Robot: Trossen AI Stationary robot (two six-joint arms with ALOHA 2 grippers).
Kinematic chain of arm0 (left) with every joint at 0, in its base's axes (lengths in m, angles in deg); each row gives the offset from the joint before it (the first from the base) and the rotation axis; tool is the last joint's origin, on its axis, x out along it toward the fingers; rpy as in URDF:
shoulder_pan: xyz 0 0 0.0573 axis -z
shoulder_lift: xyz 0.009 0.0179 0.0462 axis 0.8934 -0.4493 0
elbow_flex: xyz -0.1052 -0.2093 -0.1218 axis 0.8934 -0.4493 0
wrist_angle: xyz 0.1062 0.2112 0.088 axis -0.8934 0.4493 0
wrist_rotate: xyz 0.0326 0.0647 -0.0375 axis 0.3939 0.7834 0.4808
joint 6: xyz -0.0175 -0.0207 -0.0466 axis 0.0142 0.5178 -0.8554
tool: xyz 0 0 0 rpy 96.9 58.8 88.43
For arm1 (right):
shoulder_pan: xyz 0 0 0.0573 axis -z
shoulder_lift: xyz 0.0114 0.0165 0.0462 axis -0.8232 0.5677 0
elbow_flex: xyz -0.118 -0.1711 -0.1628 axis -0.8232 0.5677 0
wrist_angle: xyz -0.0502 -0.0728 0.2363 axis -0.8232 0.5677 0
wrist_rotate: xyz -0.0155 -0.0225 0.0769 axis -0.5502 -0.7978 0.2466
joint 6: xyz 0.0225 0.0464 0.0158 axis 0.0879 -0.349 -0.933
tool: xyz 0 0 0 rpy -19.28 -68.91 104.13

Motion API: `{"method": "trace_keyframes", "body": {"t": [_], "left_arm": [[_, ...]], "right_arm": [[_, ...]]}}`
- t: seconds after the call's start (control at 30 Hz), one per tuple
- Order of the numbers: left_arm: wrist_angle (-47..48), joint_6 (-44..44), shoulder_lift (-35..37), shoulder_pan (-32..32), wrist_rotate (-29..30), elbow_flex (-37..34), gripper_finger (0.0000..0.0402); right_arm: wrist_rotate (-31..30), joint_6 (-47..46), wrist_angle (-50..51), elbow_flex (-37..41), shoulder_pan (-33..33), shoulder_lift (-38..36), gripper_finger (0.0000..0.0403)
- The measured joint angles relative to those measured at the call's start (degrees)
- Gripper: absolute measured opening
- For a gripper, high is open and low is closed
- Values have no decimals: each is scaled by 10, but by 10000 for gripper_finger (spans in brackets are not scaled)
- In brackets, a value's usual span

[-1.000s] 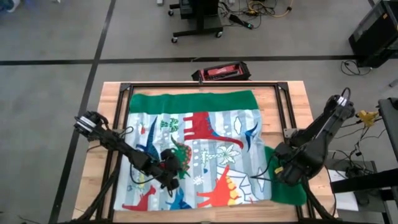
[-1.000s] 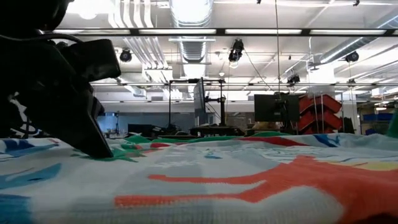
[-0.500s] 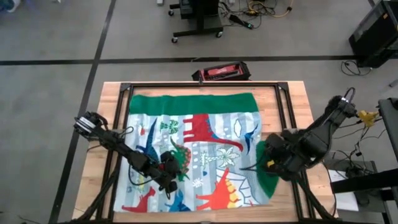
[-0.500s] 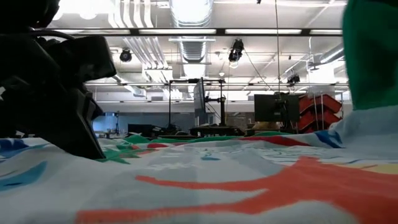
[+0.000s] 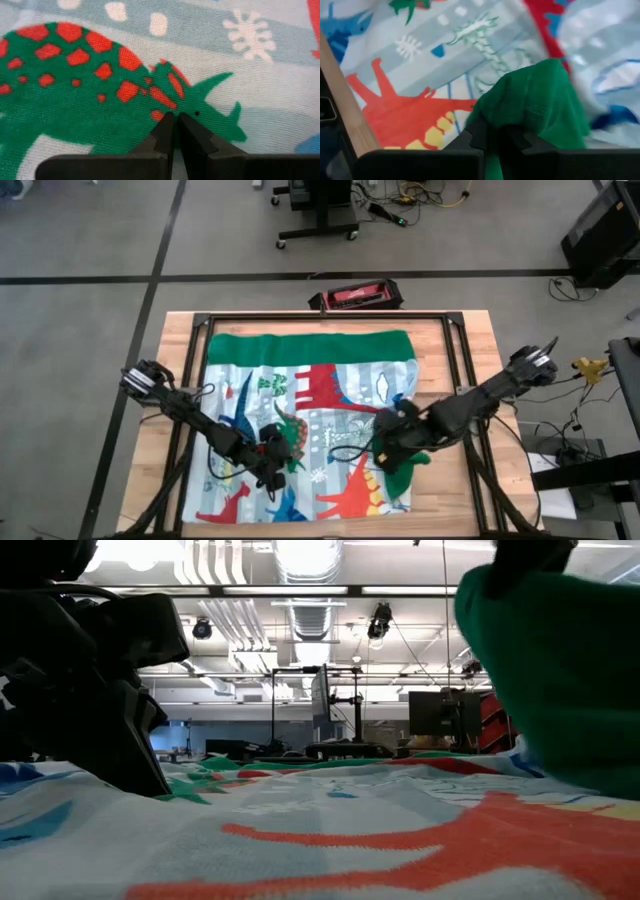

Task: Roll towel
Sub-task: Fold the multi-color dinosaur print towel

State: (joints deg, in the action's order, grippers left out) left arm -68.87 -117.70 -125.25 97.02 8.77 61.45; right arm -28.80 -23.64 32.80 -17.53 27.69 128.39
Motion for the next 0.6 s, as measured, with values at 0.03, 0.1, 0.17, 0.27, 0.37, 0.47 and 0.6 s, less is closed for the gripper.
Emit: {"method": "trace_keyframes", "body": {"t": [0.03, 0.1, 0.17, 0.27, 0.37, 0.47, 0.6], "left_arm": [[0, 0, 0, 0, 0, 0, 13], [0, 0, 0, 0, 0, 0, 13], [0, 0, 0, 0, 1, 0, 13], [-1, 0, 1, 0, 4, 0, 13], [-1, 0, 1, 0, 13, 0, 13], [5, 0, 3, 0, 15, 0, 13], [23, -1, 16, -1, 15, -1, 13]], "right_arm": [[11, 15, -16, -1, 1, 12, 7], [26, 44, -56, -2, 4, 32, 7], [32, 79, -105, -3, 6, 47, 7], [27, 131, -184, -3, 13, 69, 9], [26, 177, -253, -3, 22, 91, 16], [26, 184, -279, -3, 35, 113, 43], [26, 187, -270, -3, 53, 143, 107]]}}
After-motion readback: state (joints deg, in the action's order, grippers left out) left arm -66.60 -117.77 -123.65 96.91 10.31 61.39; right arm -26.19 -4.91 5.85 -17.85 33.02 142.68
